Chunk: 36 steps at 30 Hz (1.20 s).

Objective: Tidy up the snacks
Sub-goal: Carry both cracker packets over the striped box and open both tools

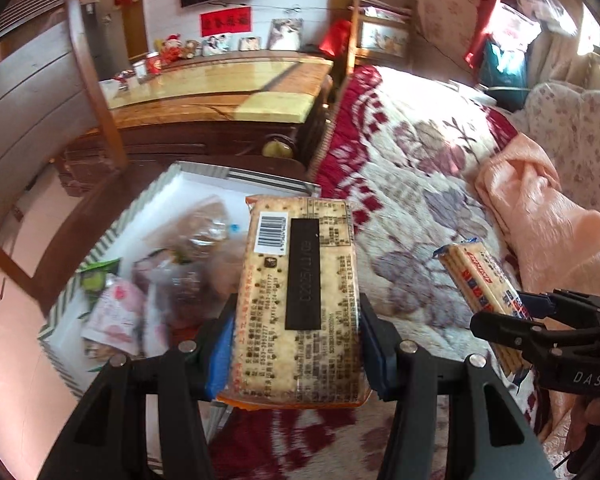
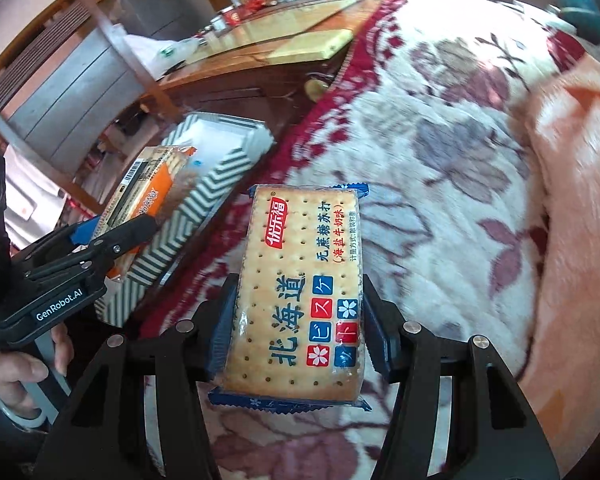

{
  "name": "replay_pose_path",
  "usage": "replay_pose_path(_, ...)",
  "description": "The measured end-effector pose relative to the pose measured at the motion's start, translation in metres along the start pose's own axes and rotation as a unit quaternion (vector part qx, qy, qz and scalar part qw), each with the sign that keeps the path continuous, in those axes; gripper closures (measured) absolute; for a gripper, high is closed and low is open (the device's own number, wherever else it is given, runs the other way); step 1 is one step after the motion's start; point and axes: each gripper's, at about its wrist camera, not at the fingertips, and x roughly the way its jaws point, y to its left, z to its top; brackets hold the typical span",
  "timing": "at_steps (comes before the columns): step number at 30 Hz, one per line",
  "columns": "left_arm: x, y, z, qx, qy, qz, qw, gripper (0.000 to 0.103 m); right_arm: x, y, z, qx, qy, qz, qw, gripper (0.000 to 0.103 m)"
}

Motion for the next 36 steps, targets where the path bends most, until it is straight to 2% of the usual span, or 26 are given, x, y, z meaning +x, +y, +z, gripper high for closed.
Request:
replay_pose_path(14, 0.008, 0.063, -0.003, -0.060, 0.004, 0.036, 0.9975, 0.047, 0.037, 0.073, 0.039, -0.067, 0.025, 0.035, 0.997, 0.047)
replay_pose_path(29, 0.009, 0.095, -0.003, -0.094, -0.001, 0.055, 0.9940, 0.047, 0.057, 0.100, 0.057, -0.093, 0.039, 0.048, 0.994, 0.047)
replay_pose_path(36, 0.014, 0.116, -0.009, -0.118, 0.006, 0.067, 0.9907, 0.047, 0.071, 0.128, 0.069, -0.122, 0.047, 0.056, 0.990, 0.047)
